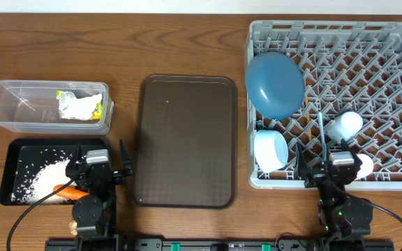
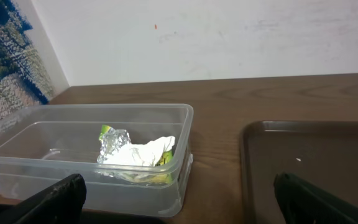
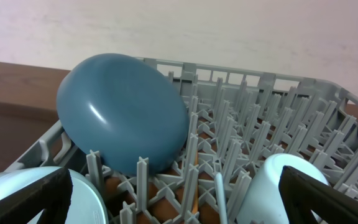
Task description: Sort waste into correct bins and load items into the dishwasher rack
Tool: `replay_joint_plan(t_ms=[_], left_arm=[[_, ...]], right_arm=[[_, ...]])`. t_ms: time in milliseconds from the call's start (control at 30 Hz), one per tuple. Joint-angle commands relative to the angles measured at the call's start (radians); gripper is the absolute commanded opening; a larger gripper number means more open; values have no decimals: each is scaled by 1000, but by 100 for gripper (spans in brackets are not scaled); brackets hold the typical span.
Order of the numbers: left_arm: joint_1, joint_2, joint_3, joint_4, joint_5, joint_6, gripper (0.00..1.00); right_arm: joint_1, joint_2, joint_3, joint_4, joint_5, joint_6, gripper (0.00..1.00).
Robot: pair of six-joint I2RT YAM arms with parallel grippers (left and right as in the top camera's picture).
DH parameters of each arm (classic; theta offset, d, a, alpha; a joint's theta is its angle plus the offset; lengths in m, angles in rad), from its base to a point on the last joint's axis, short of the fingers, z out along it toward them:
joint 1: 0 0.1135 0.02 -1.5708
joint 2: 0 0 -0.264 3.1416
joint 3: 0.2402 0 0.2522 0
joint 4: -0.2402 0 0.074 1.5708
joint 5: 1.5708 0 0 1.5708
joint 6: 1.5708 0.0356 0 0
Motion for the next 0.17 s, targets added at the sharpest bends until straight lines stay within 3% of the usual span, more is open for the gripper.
replay_joint_plan(t_ms=[0, 133], left_arm=[[2, -7, -19, -4, -24, 9, 98], [2, -7, -19, -4, -24, 9, 98]], right_arm=[[-7, -5, -1, -4, -4, -6, 99], [-7, -5, -1, -4, -4, -6, 99]])
